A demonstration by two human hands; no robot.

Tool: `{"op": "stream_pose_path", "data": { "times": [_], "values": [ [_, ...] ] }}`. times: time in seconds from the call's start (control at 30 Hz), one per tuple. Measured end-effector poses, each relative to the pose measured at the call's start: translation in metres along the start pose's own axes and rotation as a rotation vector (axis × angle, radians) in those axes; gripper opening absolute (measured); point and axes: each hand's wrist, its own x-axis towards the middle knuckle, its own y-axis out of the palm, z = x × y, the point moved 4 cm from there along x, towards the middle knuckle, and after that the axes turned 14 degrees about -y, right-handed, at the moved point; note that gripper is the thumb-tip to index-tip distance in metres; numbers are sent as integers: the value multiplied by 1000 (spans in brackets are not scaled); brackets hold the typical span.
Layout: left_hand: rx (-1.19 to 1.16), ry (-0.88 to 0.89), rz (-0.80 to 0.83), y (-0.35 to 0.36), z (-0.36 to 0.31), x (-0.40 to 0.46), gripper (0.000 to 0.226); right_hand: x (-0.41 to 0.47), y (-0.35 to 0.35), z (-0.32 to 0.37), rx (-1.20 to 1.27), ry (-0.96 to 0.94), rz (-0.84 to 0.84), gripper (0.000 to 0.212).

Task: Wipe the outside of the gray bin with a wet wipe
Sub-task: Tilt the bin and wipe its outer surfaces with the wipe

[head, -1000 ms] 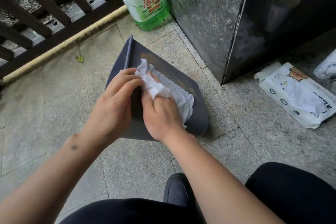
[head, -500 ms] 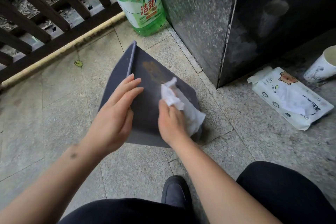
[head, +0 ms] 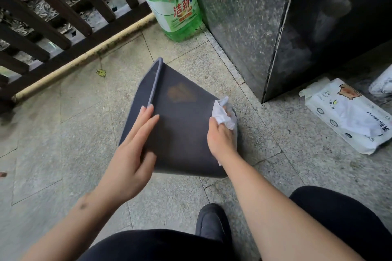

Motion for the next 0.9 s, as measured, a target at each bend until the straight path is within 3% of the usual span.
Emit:
{"op": "stream_pose_path", "data": {
  "times": [0.17,0.4,0.47,0.57,0.73,0.83,0.9],
  "values": [
    [-144,-196,-27,-3,4,26,66,-13,3,4,-121,-72,-96,63],
    [-119,-191,-61,10,-2,43,65,-44,38,90,-40,-793,68,63],
    [-132,-194,-65,7,-3,46,68,-39,38,100,-2,-876,82,61],
    [-116,-185,-83,4,-6,54,66,8,25,97,-4,-725,66,59],
    [-128,-230,-60,4,-5,51,62,59,0,40,-23,67,76,55],
    [-121,-193,-54,3,-10,54,63,20,7,33,-23,90,15,58],
    [-149,-202,-77,2,-10,59,63,-17,20,60,36,-215,-60,65]
  ]
}}
